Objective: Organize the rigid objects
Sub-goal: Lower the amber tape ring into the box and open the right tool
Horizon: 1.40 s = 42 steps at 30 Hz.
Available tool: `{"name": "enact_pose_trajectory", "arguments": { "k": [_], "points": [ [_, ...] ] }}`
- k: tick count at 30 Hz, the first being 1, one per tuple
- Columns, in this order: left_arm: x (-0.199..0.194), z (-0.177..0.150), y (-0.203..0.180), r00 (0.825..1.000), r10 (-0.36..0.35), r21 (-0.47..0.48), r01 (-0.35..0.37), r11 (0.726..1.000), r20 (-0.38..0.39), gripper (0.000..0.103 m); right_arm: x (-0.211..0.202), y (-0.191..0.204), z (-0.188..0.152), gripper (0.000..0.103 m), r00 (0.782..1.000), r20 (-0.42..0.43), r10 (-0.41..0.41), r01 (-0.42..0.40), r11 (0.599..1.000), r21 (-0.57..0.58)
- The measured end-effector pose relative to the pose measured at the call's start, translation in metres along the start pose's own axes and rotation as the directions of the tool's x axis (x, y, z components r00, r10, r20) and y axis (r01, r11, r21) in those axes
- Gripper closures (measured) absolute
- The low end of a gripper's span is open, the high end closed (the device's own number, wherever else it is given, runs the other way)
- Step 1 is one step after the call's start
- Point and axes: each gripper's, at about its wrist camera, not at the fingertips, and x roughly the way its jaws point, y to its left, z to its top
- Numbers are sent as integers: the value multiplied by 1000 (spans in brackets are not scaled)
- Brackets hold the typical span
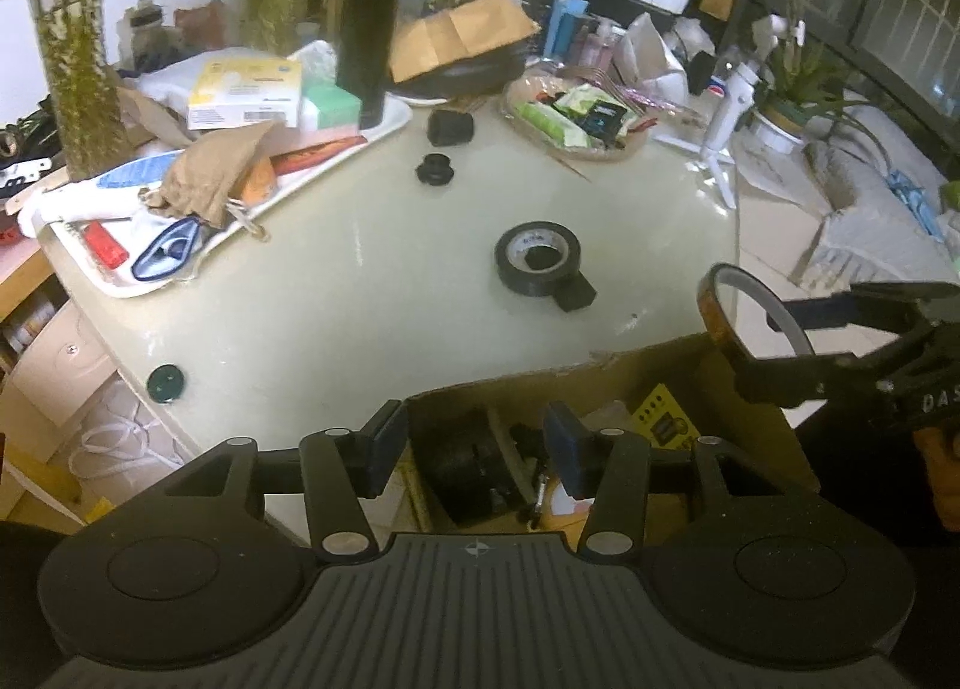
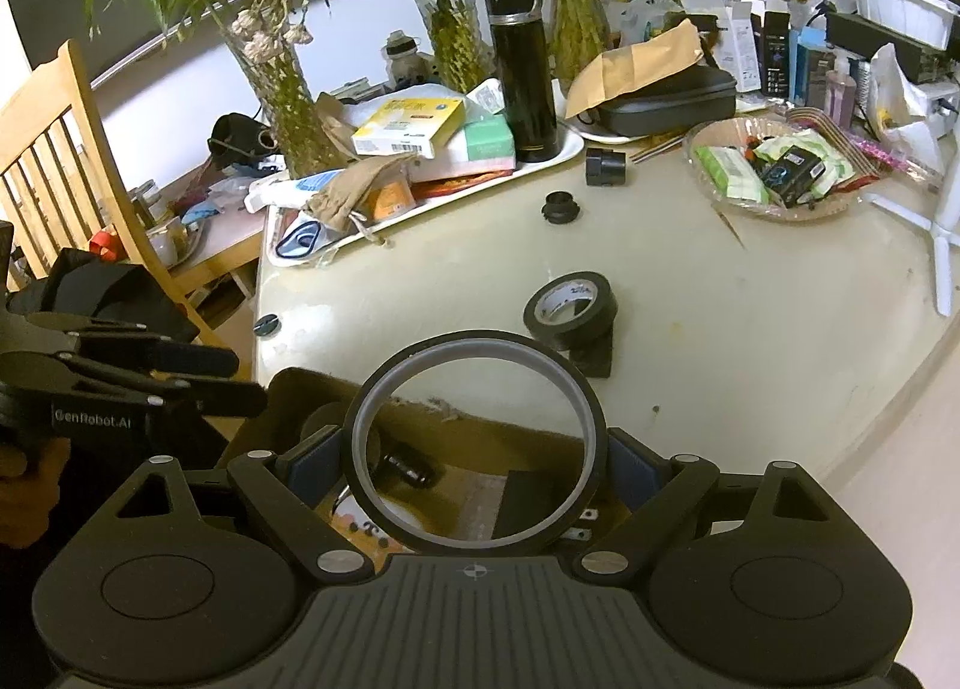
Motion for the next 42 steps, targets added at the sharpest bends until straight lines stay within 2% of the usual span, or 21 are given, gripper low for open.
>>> {"name": "enact_pose_trajectory", "arguments": {
  "k": [7, 13, 26, 28, 29, 42],
  "points": [
    [-5, -2, 11, 999, 12, -34, -10, 999, 34, 54, 1, 8, -5, 11, 1000, -12, 23, -23, 1000, -5],
    [-5, -5, 16, 999, 25, -51, -24, 998, 29, 53, 4, 16, -6, 11, 999, -24, 39, -39, 999, -24],
    [-9, -7, 21, 999, 5, -77, -2, 997, 42, 54, 12, 38, -4, 11, 993, -47, 105, -109, 991, -83],
    [-10, -7, 21, 999, 6, -77, -3, 997, 43, 54, 15, 42, -4, 8, 990, -54, 129, -134, 986, -100],
    [-9, -7, 21, 999, 8, -77, -4, 997, 42, 54, 17, 43, -4, 0, 989, -61, 134, -140, 985, -102],
    [-7, -7, 19, 999, 11, -54, -9, 998, 33, 54, 14, 20, -8, 0, 998, -51, 28, -31, 998, -59]
  ]
}}
